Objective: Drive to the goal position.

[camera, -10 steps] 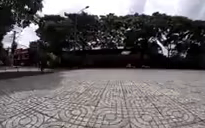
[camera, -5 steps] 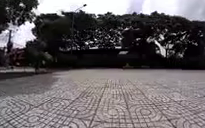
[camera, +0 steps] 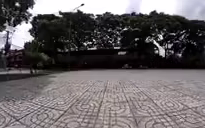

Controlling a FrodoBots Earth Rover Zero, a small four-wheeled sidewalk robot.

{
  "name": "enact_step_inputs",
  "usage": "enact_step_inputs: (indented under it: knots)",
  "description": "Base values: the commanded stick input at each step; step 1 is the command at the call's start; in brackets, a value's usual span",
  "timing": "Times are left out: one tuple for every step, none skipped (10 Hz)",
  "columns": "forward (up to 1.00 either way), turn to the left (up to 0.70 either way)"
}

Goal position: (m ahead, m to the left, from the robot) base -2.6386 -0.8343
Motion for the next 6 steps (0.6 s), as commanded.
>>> enact_step_inputs:
  knots:
    - [0.7, 0.0]
    - [0.7, 0.0]
    - [0.7, 0.0]
    - [0.7, 0.0]
    - [0.7, 0.0]
    - [0.7, 0.0]
